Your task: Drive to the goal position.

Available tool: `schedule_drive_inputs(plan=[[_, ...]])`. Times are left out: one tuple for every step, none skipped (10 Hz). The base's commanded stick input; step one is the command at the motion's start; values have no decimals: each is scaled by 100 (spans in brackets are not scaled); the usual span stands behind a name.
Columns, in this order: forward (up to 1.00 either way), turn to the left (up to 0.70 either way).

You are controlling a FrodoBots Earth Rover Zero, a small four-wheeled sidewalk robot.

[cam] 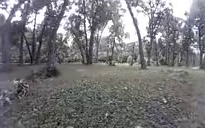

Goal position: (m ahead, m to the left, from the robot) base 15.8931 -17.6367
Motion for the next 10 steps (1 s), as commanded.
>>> schedule_drive_inputs(plan=[[70,0],[70,0],[70,0],[70,0],[70,0],[70,0],[70,2],[70,8],[70,14],[70,14]])
